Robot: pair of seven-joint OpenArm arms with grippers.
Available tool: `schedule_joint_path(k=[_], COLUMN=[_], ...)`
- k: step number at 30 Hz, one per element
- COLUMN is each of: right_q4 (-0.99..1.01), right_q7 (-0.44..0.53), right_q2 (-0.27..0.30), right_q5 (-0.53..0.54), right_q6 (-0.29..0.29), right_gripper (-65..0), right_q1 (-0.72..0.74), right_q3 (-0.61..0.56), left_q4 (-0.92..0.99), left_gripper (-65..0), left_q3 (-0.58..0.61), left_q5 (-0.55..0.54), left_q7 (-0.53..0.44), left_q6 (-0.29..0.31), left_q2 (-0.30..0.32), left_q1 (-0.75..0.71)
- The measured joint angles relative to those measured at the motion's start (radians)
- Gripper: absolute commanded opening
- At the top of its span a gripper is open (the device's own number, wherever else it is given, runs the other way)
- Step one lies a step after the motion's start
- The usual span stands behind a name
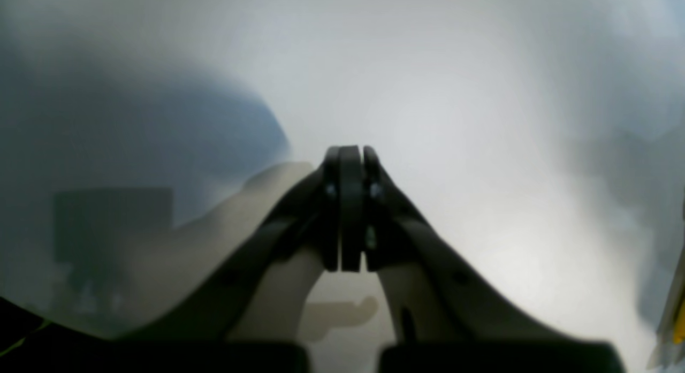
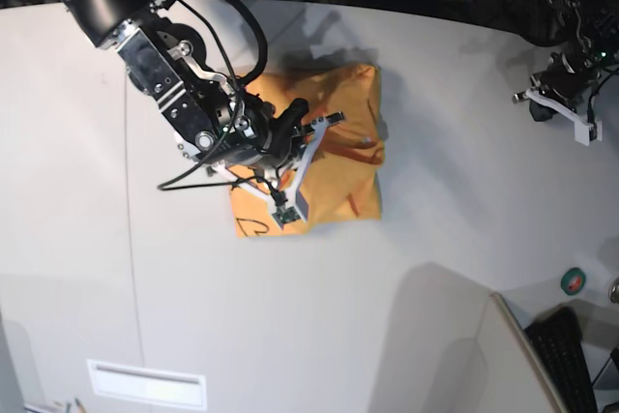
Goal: Layout the t-shirt on the table in an organized manner, then fold the t-shirt properly
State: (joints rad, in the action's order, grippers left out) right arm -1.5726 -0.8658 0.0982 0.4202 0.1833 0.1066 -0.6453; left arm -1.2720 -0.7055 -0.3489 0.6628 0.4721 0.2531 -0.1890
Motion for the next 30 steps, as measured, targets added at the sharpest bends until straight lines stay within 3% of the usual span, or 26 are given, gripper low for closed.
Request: schedule_joint_path(k=[14,27,30], right_q4=[0.183,0.300,0.304], right_q7=[0.110,0.119,0.188], right_q2=[-0.016,-0.206,-0.225], right_q5=[0.008,0.008,0.014], right_q6=[-0.003,-0.003,-0.004], right_gripper=[-65.0,-65.0,-65.0], right_q1=[0.018,0.137,0.172], right_q3=[-0.003,-0.009,-0.009], left_q4=[0.000,0.000,0.000], left_gripper=[-65.0,-65.0,-65.0], left_q3=[0.000,0.000,0.000], left_q5=[0.000,0.001,0.001], left_q7=[0.000,0.000,0.000], left_q6=[0.000,0.000,0.000], left_q2=[0.002,0.002,0.002], left_q1=[0.000,0.000,0.000])
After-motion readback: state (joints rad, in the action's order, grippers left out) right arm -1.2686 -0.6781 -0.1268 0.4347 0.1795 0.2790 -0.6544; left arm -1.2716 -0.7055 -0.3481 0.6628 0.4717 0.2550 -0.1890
